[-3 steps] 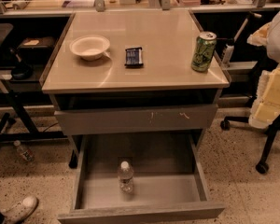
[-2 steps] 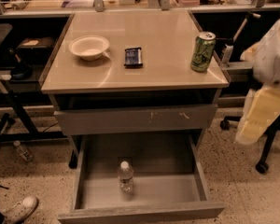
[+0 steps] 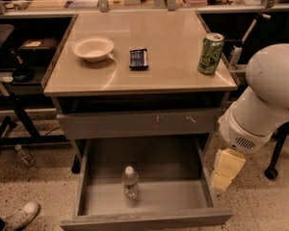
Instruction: Pick water bottle from middle drawer and place on counter
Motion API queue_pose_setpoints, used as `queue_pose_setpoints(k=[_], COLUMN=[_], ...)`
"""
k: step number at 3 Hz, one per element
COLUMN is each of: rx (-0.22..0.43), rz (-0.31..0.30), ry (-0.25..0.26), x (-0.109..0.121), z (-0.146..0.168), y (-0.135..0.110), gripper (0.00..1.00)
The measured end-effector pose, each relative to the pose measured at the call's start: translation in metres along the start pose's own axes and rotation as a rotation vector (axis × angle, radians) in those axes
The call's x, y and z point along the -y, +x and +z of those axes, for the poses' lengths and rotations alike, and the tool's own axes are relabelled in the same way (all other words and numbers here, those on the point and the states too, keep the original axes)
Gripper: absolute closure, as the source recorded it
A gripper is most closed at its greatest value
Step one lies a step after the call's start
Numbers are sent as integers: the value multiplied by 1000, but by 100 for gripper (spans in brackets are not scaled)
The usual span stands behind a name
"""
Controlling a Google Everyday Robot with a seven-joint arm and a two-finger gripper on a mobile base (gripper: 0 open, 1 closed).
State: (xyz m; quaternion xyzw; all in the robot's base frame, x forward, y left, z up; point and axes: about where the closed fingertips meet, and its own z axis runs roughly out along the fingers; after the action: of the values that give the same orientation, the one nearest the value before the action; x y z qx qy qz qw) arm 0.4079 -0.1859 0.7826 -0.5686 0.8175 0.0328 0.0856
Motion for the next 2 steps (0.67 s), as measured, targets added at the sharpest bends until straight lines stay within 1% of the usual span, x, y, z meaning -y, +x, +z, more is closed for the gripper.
queue_pose_setpoints(k=[1,2], rx=[9,99], rz=[-13,44], ry=[16,-18], x=[-5,-7], z=[-6,23], y=[1,-9], gripper=[0,0])
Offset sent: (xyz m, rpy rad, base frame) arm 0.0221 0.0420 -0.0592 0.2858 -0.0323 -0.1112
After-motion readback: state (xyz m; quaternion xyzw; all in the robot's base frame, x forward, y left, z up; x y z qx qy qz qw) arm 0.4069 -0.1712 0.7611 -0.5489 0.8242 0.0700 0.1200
